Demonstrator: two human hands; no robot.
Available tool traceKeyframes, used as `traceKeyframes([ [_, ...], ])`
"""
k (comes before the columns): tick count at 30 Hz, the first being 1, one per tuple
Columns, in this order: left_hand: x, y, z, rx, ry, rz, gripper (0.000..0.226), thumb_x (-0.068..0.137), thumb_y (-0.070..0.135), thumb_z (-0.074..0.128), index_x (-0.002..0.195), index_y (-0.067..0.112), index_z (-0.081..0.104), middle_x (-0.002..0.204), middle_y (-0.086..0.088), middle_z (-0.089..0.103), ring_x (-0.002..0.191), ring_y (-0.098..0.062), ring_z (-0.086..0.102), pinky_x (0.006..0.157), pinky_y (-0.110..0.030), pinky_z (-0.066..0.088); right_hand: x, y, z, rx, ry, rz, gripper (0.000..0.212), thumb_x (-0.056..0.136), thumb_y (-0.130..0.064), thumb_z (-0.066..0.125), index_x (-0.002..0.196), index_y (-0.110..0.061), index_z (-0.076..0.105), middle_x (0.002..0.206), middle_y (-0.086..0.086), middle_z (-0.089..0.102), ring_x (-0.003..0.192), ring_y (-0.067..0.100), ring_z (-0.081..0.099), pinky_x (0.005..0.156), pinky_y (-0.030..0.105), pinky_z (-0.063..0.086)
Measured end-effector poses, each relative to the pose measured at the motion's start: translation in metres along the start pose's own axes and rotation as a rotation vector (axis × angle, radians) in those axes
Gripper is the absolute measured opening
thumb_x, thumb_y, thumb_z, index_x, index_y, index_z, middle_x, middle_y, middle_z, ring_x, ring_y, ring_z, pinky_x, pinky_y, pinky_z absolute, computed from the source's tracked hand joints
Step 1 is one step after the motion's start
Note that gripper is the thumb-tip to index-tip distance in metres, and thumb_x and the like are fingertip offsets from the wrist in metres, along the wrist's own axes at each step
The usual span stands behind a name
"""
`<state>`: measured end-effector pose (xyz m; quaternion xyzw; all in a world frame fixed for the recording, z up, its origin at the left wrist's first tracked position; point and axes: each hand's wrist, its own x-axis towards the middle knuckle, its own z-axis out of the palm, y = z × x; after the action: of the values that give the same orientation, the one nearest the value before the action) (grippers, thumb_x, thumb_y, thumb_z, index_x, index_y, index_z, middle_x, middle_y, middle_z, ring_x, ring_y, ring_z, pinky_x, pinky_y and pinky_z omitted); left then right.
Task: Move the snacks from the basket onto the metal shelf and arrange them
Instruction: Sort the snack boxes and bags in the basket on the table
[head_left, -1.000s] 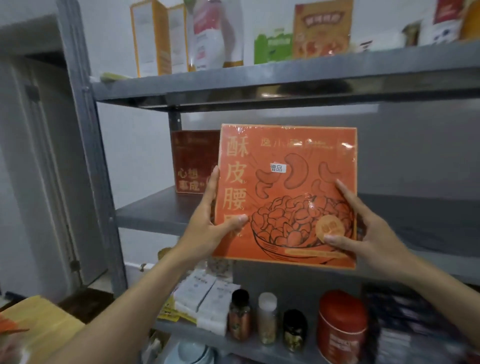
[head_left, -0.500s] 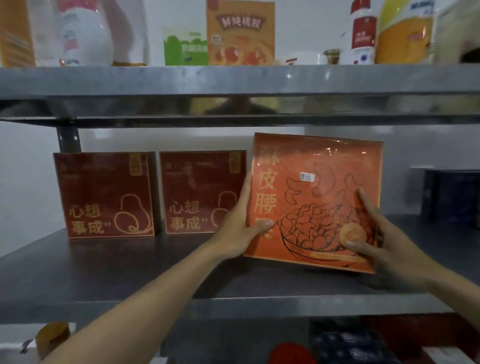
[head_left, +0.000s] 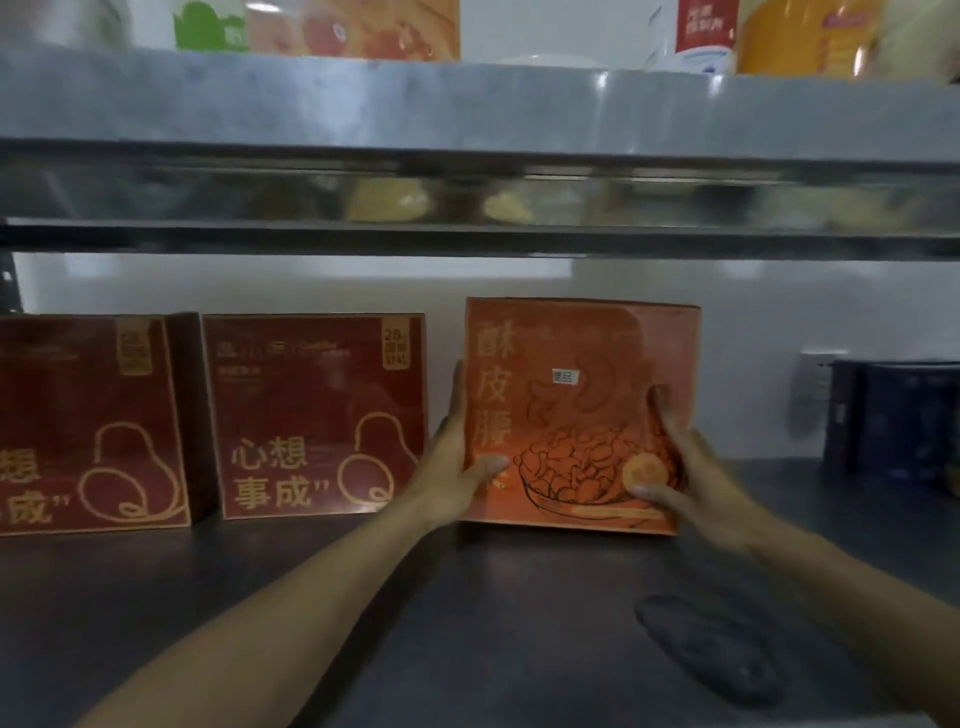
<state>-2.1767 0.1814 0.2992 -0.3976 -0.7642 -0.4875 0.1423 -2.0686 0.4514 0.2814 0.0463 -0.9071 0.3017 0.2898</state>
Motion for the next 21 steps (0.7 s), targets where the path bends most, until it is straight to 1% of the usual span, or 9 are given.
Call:
traceKeyframes([
  [2, 0.010, -0.010, 0.005, 0.024, -0.005, 0.009, 0.113, 0.092, 0.015, 0.065, 0.139, 0.056, -0.029, 0.156, 0.006, 0.029, 0.135, -0.018, 0.043, 0.111, -0.045, 0.038, 0.014, 0.015, 0.005, -0.006, -0.005, -0.015, 0.106, 0.086, -0.025, 0.071, 0.148, -0.056, -0.010, 0.155, -0.002, 0.021, 0.137, 0.009, 0.027, 0.114, 0.026, 0.022],
  [4, 0.017, -0.018, 0.011, 0.033, -0.008, 0.015, 0.111, 0.093, 0.018, 0.064, 0.139, 0.054, -0.031, 0.158, 0.007, 0.023, 0.140, -0.016, 0.036, 0.113, -0.042, 0.036, 0.024, 0.024, 0.010, -0.006, 0.000, -0.027, 0.106, 0.089, -0.021, 0.070, 0.147, -0.057, -0.011, 0.156, -0.002, 0.018, 0.136, 0.007, 0.024, 0.113, 0.024, 0.020],
  [6, 0.024, -0.029, 0.015, 0.048, 0.013, 0.001, 0.112, 0.093, 0.020, 0.065, 0.138, 0.056, -0.031, 0.156, 0.013, 0.020, 0.140, -0.017, 0.037, 0.113, -0.042, 0.036, 0.033, 0.031, 0.014, -0.022, 0.001, -0.047, 0.105, 0.090, -0.022, 0.069, 0.145, -0.060, -0.013, 0.157, -0.003, 0.017, 0.139, 0.012, 0.025, 0.115, 0.028, 0.022],
  [8, 0.029, -0.039, 0.020, 0.046, 0.045, -0.024, 0.112, 0.092, 0.020, 0.066, 0.139, 0.057, -0.029, 0.156, 0.012, 0.024, 0.136, -0.020, 0.043, 0.111, -0.045, 0.039, 0.042, 0.039, 0.017, -0.051, 0.001, -0.060, 0.107, 0.089, -0.025, 0.070, 0.143, -0.062, -0.015, 0.157, -0.001, 0.018, 0.141, 0.019, 0.027, 0.116, 0.036, 0.027],
  [9, 0.031, -0.043, 0.021, 0.037, 0.052, -0.034, 0.111, 0.092, 0.019, 0.066, 0.140, 0.055, -0.028, 0.155, 0.013, 0.025, 0.134, -0.019, 0.046, 0.109, -0.046, 0.041, 0.046, 0.042, 0.018, -0.063, 0.002, -0.071, 0.109, 0.088, -0.025, 0.071, 0.142, -0.063, -0.016, 0.158, 0.000, 0.017, 0.142, 0.021, 0.027, 0.116, 0.037, 0.028],
  [14, 0.040, -0.055, 0.026, 0.093, 0.059, -0.041, 0.110, 0.093, 0.019, 0.064, 0.143, 0.047, -0.030, 0.144, 0.029, 0.016, 0.134, -0.005, 0.035, 0.108, -0.025, 0.033, 0.060, 0.050, 0.024, -0.103, -0.025, -0.118, 0.115, 0.089, -0.022, 0.071, 0.136, -0.064, -0.025, 0.160, -0.001, 0.007, 0.144, 0.020, 0.022, 0.109, 0.024, 0.022],
  [17, 0.041, -0.062, 0.027, 0.123, 0.079, -0.036, 0.111, 0.093, 0.018, 0.064, 0.141, 0.049, -0.032, 0.146, 0.022, 0.018, 0.133, -0.004, 0.034, 0.107, -0.024, 0.031, 0.065, 0.054, 0.029, -0.097, -0.017, -0.149, 0.116, 0.088, -0.023, 0.071, 0.136, -0.062, -0.027, 0.160, 0.001, 0.005, 0.144, 0.024, 0.023, 0.110, 0.029, 0.027],
  [19, 0.041, -0.063, 0.029, 0.126, 0.083, -0.050, 0.111, 0.094, 0.015, 0.063, 0.141, 0.046, -0.033, 0.145, 0.020, 0.017, 0.132, -0.002, 0.032, 0.105, -0.018, 0.029, 0.067, 0.057, 0.029, -0.099, -0.018, -0.161, 0.117, 0.087, -0.023, 0.073, 0.136, -0.063, -0.026, 0.159, 0.001, 0.007, 0.143, 0.025, 0.025, 0.109, 0.028, 0.027],
  [21, 0.040, -0.061, 0.030, 0.133, 0.076, -0.062, 0.110, 0.095, 0.012, 0.060, 0.139, 0.043, -0.034, 0.147, 0.019, 0.014, 0.133, -0.001, 0.029, 0.105, -0.017, 0.026, 0.067, 0.057, 0.029, -0.104, -0.028, -0.143, 0.118, 0.087, -0.024, 0.072, 0.135, -0.064, -0.027, 0.159, -0.001, 0.007, 0.143, 0.024, 0.027, 0.108, 0.026, 0.028],
])
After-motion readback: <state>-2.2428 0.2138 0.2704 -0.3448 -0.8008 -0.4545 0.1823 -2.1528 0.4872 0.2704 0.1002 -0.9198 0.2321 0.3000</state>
